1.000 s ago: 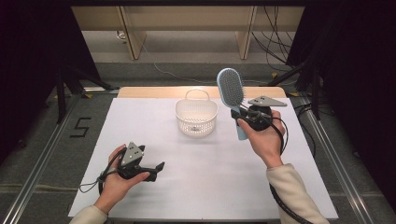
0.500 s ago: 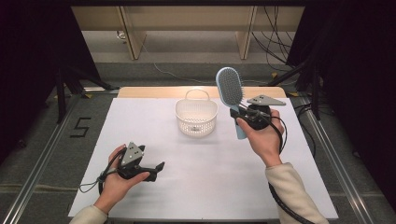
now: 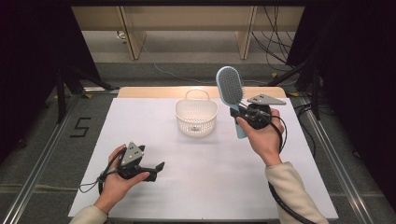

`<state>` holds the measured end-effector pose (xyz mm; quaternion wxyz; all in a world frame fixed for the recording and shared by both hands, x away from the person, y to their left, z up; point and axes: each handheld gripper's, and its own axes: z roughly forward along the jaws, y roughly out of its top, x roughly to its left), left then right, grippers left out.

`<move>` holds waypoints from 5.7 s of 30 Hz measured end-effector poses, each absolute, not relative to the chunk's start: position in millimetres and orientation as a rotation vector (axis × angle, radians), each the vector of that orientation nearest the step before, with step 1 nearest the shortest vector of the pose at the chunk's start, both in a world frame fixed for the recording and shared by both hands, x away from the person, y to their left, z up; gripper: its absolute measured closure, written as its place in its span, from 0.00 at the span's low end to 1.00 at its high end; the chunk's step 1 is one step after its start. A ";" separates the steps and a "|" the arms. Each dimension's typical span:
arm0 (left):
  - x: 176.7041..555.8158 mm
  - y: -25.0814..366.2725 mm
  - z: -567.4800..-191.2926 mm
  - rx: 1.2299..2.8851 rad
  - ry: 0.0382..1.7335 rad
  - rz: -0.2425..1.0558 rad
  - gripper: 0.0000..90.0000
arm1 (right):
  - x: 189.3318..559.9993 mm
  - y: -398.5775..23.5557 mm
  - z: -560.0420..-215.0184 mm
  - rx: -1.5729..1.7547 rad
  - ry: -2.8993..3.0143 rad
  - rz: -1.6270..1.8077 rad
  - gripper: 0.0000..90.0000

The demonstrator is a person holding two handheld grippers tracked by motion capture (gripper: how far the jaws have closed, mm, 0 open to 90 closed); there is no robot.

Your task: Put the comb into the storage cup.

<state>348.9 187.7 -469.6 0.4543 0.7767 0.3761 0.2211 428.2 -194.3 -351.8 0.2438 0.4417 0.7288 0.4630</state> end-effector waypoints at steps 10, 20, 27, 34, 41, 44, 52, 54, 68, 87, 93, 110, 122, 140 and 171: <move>348.8 187.8 -469.5 1.914 0.930 0.546 0.03 | 429.4 -193.6 -352.2 1.208 1.990 1.266 0.78; 348.8 187.8 -469.6 1.915 0.930 0.546 0.03 | 430.9 -193.0 -351.7 1.205 1.985 1.269 0.78; 348.7 187.9 -469.6 1.915 0.930 0.545 0.03 | 431.5 -192.1 -351.1 1.201 1.987 1.269 0.78; 348.7 187.9 -469.6 1.914 0.931 0.544 0.03 | 432.8 -190.7 -352.2 1.198 1.990 1.273 0.78; 348.8 187.9 -469.5 1.915 0.929 0.545 0.03 | 433.3 -190.5 -351.4 1.198 1.988 1.274 0.78; 348.7 188.0 -469.5 1.913 0.931 0.545 0.03 | 433.6 -190.1 -351.4 1.197 1.988 1.274 0.78; 348.8 188.2 -469.5 1.913 0.930 0.545 0.03 | 434.5 -189.7 -350.8 1.198 1.982 1.280 0.78; 348.8 188.3 -469.5 1.914 0.930 0.545 0.03 | 434.7 -189.4 -350.8 1.198 1.981 1.280 0.78; 348.9 188.1 -469.7 1.913 0.932 0.545 0.03 | 437.1 -187.7 -350.0 1.190 1.972 1.288 0.78; 348.9 188.6 -469.7 1.912 0.932 0.544 0.03 | 442.3 -181.4 -350.9 1.184 1.977 1.290 0.78; 348.9 188.8 -469.5 1.913 0.930 0.544 0.03 | 444.3 -179.3 -350.6 1.179 1.975 1.294 0.78; 349.2 189.4 -469.9 1.911 0.933 0.547 0.03 | 448.8 -175.8 -348.3 1.175 1.962 1.304 0.78; 349.4 189.5 -470.0 1.912 0.932 0.545 0.03 | 451.1 -172.9 -347.8 1.173 1.964 1.312 0.78; 349.4 189.4 -469.9 1.911 0.932 0.546 0.03 | 453.7 -166.3 -347.7 1.162 1.959 1.322 0.78; 349.5 189.2 -469.8 1.910 0.931 0.545 0.03 | 458.2 -156.9 -348.4 1.147 1.947 1.341 0.78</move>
